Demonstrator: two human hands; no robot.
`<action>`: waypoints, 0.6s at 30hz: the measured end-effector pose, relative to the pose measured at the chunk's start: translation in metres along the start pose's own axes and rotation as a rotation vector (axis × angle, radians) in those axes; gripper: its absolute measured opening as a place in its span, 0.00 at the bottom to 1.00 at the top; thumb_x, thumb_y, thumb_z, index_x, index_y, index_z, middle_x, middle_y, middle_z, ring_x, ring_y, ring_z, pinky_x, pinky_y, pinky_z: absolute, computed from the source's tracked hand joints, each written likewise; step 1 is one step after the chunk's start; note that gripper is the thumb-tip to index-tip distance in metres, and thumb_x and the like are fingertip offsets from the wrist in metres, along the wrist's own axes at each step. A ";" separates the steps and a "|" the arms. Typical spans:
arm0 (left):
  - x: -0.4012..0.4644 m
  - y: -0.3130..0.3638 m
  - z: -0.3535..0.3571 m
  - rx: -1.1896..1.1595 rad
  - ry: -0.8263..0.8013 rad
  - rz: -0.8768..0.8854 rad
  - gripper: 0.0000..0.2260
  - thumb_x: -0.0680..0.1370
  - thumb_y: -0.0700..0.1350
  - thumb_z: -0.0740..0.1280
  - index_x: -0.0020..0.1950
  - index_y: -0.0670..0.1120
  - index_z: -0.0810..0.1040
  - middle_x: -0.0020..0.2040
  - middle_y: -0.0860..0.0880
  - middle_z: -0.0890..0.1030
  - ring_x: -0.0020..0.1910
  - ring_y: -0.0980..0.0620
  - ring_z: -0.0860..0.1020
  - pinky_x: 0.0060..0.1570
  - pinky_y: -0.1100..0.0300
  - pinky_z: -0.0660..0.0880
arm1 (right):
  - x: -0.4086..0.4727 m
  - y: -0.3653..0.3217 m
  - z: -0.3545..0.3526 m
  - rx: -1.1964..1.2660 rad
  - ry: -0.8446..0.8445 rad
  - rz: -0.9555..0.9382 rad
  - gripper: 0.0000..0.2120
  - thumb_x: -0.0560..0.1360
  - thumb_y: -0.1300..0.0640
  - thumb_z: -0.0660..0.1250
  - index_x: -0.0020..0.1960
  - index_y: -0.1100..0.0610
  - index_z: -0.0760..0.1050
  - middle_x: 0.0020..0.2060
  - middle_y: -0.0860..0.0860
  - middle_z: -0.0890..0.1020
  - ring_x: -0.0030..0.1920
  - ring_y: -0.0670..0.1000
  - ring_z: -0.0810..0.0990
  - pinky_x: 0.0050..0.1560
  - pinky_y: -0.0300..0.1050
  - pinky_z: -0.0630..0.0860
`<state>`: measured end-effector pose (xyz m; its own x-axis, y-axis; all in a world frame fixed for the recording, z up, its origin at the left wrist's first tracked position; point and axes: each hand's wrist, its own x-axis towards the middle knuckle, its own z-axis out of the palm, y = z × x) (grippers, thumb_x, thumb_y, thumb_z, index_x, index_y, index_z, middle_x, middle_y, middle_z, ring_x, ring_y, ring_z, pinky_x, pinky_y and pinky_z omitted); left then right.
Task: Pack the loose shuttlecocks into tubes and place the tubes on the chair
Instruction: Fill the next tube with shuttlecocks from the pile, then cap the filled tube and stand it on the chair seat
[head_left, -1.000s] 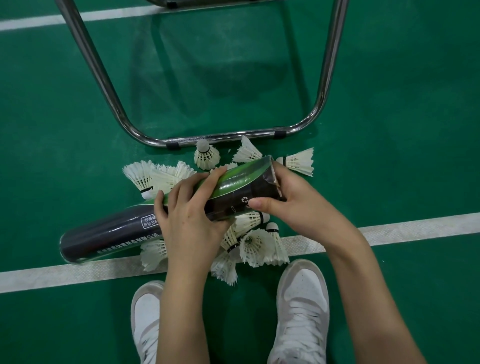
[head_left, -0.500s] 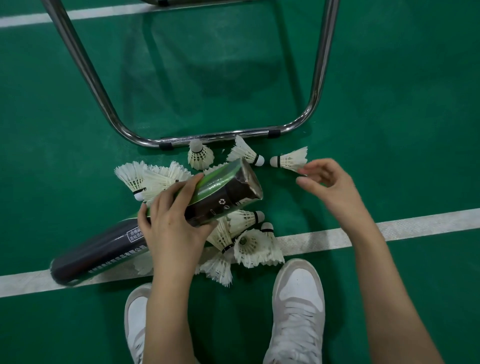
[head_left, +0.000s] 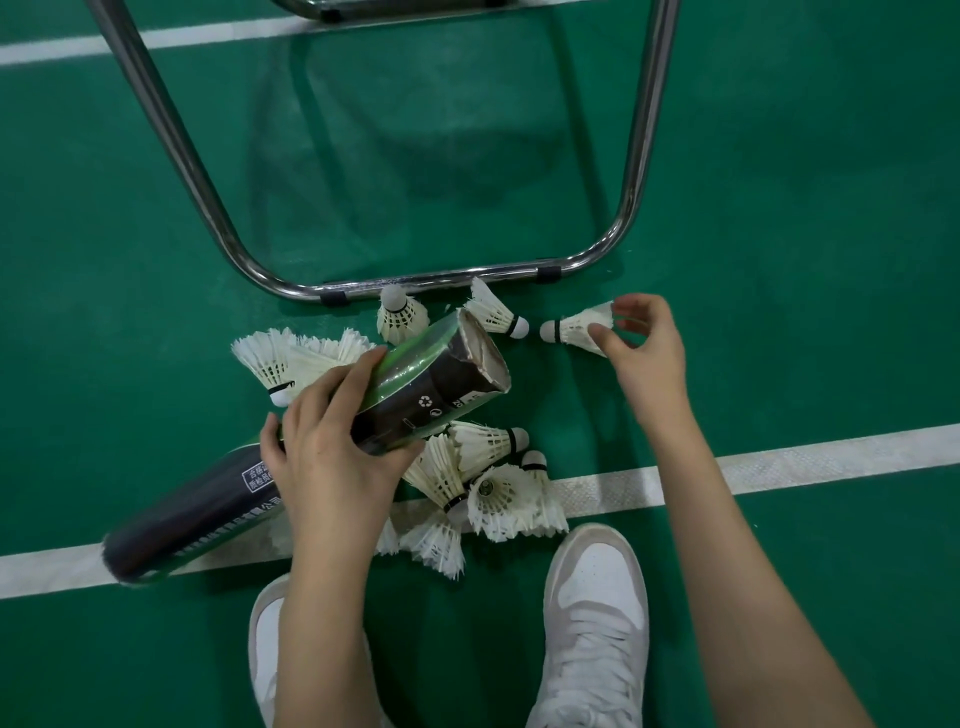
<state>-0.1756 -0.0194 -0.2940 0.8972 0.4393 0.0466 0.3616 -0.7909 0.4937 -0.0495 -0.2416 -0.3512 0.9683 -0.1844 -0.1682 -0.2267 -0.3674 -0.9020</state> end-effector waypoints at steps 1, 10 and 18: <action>0.001 0.004 -0.001 -0.008 -0.003 0.001 0.38 0.60 0.47 0.80 0.67 0.57 0.70 0.60 0.49 0.75 0.60 0.52 0.66 0.67 0.43 0.55 | -0.001 -0.006 -0.002 -0.004 0.000 -0.020 0.14 0.73 0.60 0.70 0.55 0.55 0.71 0.52 0.47 0.76 0.52 0.45 0.74 0.50 0.33 0.69; 0.015 0.060 -0.041 -0.117 0.002 0.021 0.39 0.61 0.48 0.79 0.68 0.61 0.67 0.64 0.50 0.73 0.61 0.53 0.63 0.68 0.45 0.55 | -0.012 -0.109 -0.032 0.108 -0.002 -0.256 0.12 0.72 0.61 0.71 0.52 0.53 0.72 0.47 0.43 0.78 0.48 0.45 0.77 0.49 0.38 0.73; 0.032 0.117 -0.104 -0.215 0.148 0.125 0.41 0.61 0.49 0.79 0.65 0.68 0.60 0.60 0.58 0.73 0.60 0.60 0.64 0.66 0.45 0.59 | -0.021 -0.212 -0.066 0.160 0.026 -0.465 0.12 0.72 0.62 0.70 0.51 0.50 0.72 0.46 0.42 0.78 0.47 0.46 0.77 0.46 0.31 0.71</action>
<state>-0.1309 -0.0538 -0.1439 0.8788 0.4143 0.2368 0.1747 -0.7411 0.6482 -0.0285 -0.2201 -0.1303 0.9597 -0.0573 0.2751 0.2501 -0.2723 -0.9291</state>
